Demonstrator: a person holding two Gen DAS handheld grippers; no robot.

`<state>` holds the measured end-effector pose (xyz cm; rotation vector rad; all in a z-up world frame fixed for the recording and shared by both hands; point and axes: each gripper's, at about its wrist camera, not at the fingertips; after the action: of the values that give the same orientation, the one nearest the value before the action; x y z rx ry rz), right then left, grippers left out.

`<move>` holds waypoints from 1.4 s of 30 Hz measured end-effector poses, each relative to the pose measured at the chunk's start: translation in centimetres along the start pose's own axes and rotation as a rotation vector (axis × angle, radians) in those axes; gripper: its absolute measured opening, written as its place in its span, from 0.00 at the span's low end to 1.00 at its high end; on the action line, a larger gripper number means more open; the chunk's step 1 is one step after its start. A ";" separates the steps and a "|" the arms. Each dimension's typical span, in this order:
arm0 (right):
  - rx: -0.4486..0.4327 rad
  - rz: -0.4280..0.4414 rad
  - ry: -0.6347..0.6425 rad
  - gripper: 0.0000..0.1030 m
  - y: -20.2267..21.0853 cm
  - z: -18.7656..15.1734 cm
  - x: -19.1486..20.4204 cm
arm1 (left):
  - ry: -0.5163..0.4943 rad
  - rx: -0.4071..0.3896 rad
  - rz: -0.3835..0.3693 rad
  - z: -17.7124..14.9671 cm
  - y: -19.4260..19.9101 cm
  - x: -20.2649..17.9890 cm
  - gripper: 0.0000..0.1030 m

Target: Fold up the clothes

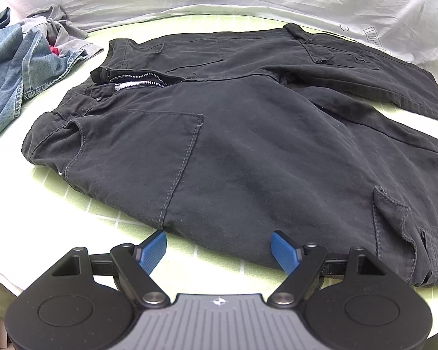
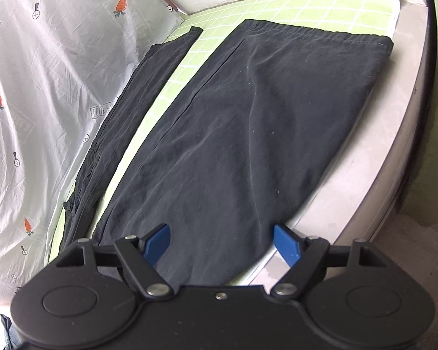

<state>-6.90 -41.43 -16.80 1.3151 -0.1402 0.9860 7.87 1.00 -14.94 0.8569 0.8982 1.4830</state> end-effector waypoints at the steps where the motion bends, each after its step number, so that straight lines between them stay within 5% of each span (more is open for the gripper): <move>1: -0.005 0.001 -0.004 0.77 -0.1 0.1 0.0 | -0.003 -0.002 0.001 0.0 0.0 0.0 0.77; 9: -0.070 -0.031 -0.036 0.74 -0.2 0.8 0.0 | 0.054 -0.006 0.015 0.6 -0.2 1.6 0.77; 17: -0.148 -0.233 0.065 0.55 -1.1 2.5 1.0 | 0.167 0.000 0.040 1.7 -0.9 3.9 0.77; 26: -0.179 -0.468 0.258 0.58 -4.1 4.6 3.6 | 0.340 0.007 0.077 3.4 -2.3 7.7 0.79; 31: -0.208 -0.532 0.312 0.17 -5.0 5.5 4.3 | 0.383 -0.006 0.146 4.6 -2.7 9.0 0.78; 34: -0.220 -0.531 0.281 0.04 -5.0 6.5 4.0 | 0.430 -0.004 0.157 5.1 -3.2 10.4 0.78; 42: -0.219 -0.474 0.312 0.02 -9.0 10.2 7.0 | 0.494 -0.003 0.183 7.2 -5.0 11.4 0.81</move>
<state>7.75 -45.81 -16.13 0.9198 0.2851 0.7313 15.51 13.14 -15.91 0.5869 1.1991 1.8995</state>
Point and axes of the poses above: each gripper's, at about its wrist camera, not at the fingertips, and y roughly against the way its jaws point, x to its left, z to its top, and after that the axes turned 3 degrees about x, right-handed
